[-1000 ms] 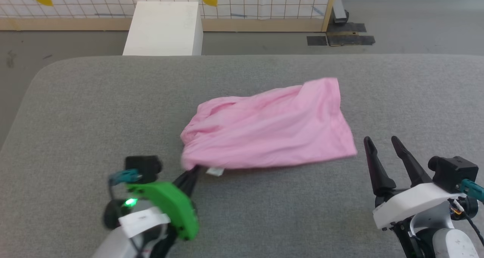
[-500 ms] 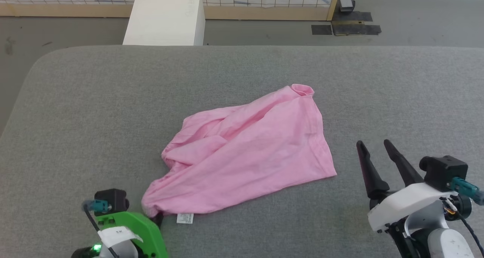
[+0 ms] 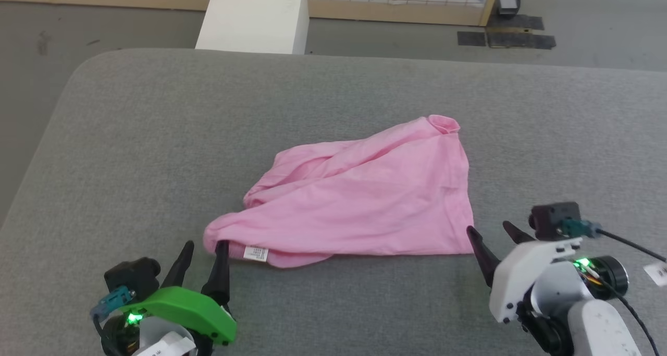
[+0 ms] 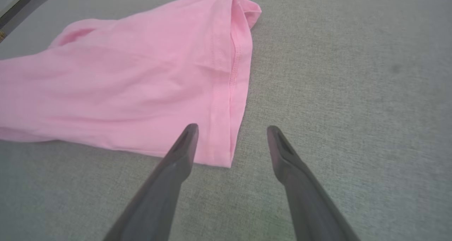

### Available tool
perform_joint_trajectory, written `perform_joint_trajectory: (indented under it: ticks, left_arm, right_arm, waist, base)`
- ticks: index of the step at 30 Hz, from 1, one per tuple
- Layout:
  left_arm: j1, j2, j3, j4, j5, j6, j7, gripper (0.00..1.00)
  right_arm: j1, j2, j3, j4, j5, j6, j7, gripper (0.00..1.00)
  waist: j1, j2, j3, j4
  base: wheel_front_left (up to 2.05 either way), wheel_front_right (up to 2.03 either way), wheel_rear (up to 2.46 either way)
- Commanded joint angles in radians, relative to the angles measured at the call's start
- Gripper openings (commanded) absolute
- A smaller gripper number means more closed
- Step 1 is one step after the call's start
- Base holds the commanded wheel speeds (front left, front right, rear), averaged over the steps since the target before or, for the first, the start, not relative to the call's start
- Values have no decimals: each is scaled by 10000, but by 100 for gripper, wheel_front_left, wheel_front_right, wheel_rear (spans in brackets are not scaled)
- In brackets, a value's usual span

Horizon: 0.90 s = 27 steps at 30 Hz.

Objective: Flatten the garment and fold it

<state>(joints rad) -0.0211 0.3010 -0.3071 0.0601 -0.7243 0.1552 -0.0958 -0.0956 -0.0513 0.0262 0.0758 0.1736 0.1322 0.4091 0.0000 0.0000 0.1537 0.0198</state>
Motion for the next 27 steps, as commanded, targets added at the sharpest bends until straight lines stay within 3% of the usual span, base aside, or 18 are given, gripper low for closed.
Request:
perform_joint_trajectory:
  ticks: [1, 9, 10, 11, 12, 16, 21, 27]
  left_arm:
    - [-302, -64, -40, 68, 146, -97, -212, 100]
    - [-765, -327, -538, 677, 441, -403, -492, 100]
    - [-797, -356, -594, 761, 460, -433, -505, 100]
    - [-814, -380, -636, 827, 462, -459, -503, 100]
    - [-834, -404, -694, 896, 470, -496, -501, 100]
    - [-825, -292, -907, 1088, 519, -679, -346, 100]
    - [-643, 269, -1115, 1090, 634, -900, 121, 100]
    - [-273, 694, -864, 548, 472, -759, 316, 100]
  right_arm:
    - [-326, 11, 73, 168, -192, -15, 273, 100]
    - [-1083, 11, 288, 1504, -1223, -15, 2083, 100]
    - [-1104, 11, 321, 1635, -1319, -15, 2395, 89]
    - [-1117, 11, 301, 1672, -1297, -15, 2550, 36]
    - [-1120, 11, 271, 1639, -1260, -15, 2640, 0]
    - [-1065, 11, -281, 1307, -1186, -15, 2539, 0]
    - [-763, 11, -1616, 587, -1243, -15, 2361, 0]
    - [486, 11, -2799, -799, -1060, -15, 2822, 0]
  waist:
    - [0, 0, 217, 289]
    - [0, 0, 541, 884]
    - [0, 0, 556, 956]
    - [0, 0, 560, 1004]
    - [0, 0, 561, 1076]
    - [0, 0, 489, 1181]
    - [0, 0, 213, 1136]
    - [0, 0, -93, 914]
  base:
    - [0, 0, 0]
    - [0, 0, 0]
    - [0, 0, 0]
    - [0, 0, 0]
    - [0, 0, 0]
    - [0, 0, 0]
    - [0, 0, 0]
    - [0, 0, 0]
